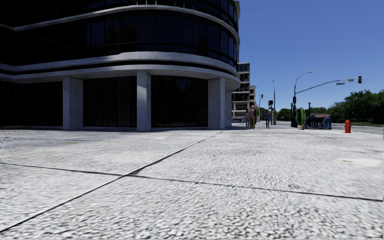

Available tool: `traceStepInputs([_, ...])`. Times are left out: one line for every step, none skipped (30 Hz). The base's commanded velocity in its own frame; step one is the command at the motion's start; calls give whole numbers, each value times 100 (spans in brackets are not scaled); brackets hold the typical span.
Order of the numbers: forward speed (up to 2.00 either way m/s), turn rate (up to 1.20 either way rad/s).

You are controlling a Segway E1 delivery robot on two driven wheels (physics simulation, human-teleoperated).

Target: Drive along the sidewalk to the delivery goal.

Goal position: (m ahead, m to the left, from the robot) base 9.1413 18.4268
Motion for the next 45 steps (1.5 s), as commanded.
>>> traceStepInputs([112,55])
traceStepInputs([112,55])
traceStepInputs([112,55])
traceStepInputs([112,56])
traceStepInputs([112,56])
traceStepInputs([112,57])
traceStepInputs([112,58])
traceStepInputs([112,58])
traceStepInputs([112,58])
traceStepInputs([112,58])
traceStepInputs([112,58])
traceStepInputs([112,58])
traceStepInputs([112,58])
traceStepInputs([112,58])
traceStepInputs([112,58])
traceStepInputs([112,58])
traceStepInputs([112,58])
traceStepInputs([112,58])
traceStepInputs([112,58])
traceStepInputs([113,58])
traceStepInputs([114,58])
traceStepInputs([115,58])
traceStepInputs([115,58])
traceStepInputs([116,58])
traceStepInputs([116,58])
traceStepInputs([116,58])
traceStepInputs([116,58])
traceStepInputs([119,58])
traceStepInputs([122,58])
traceStepInputs([123,58])
traceStepInputs([124,58])
traceStepInputs([124,58])
traceStepInputs([128,58])
traceStepInputs([200,74])
traceStepInputs([200,74])
traceStepInputs([200,74])
traceStepInputs([200,74])
traceStepInputs([200,74])
traceStepInputs([200,74])
traceStepInputs([200,74])
traceStepInputs([200,74])
traceStepInputs([200,74])
traceStepInputs([200,74])
traceStepInputs([200,74])
traceStepInputs([200,74])
